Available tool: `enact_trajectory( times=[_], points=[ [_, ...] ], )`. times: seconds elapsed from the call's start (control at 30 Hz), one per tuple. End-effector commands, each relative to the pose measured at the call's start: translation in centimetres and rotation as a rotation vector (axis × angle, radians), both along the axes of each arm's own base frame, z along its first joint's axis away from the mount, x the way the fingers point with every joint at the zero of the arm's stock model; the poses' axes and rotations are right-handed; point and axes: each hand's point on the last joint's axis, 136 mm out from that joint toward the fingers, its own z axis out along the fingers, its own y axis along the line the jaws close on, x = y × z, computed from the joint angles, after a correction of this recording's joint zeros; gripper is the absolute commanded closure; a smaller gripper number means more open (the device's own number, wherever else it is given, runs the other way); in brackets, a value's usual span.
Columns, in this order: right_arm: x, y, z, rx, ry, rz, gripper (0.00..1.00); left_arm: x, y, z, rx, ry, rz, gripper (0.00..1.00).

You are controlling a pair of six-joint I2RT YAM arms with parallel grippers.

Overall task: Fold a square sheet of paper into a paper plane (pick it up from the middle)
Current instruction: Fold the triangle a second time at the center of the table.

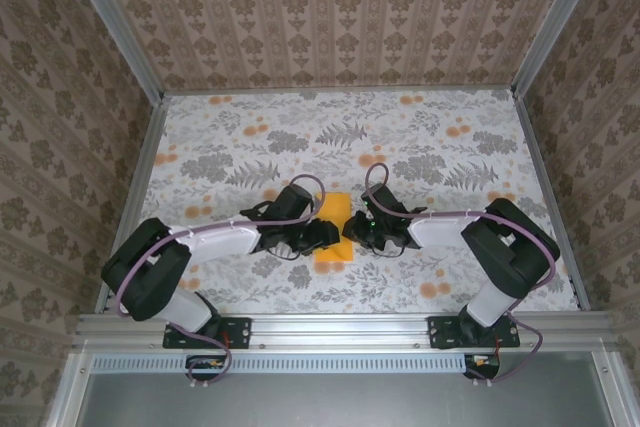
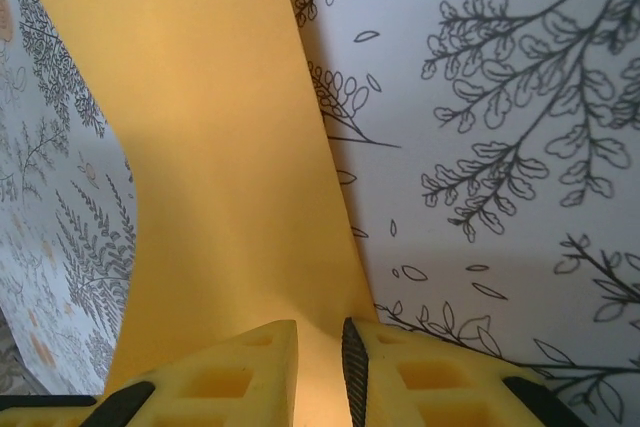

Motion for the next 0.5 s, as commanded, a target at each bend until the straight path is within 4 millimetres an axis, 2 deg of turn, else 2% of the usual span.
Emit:
enact_trajectory(
  times=[0.0, 0.2, 0.47],
  points=[
    [-3.0, -2.6, -4.0, -0.141, 0.139, 0.027, 0.77, 0.3, -1.0, 0.4, -0.015, -0.024, -0.046, 0.55],
    [-2.6, -2.3, -2.7, -0.103, 0.116, 0.057, 0.77, 1.1, -1.4, -0.3, -0.007, -0.017, -0.049, 0.55],
    [-0.8, -2.1, 2.0, 0.004, -0.017, 0.098, 0.71, 1.9, -1.0, -0.9, -0.014, -0.015, -0.016, 0.54]
  ],
)
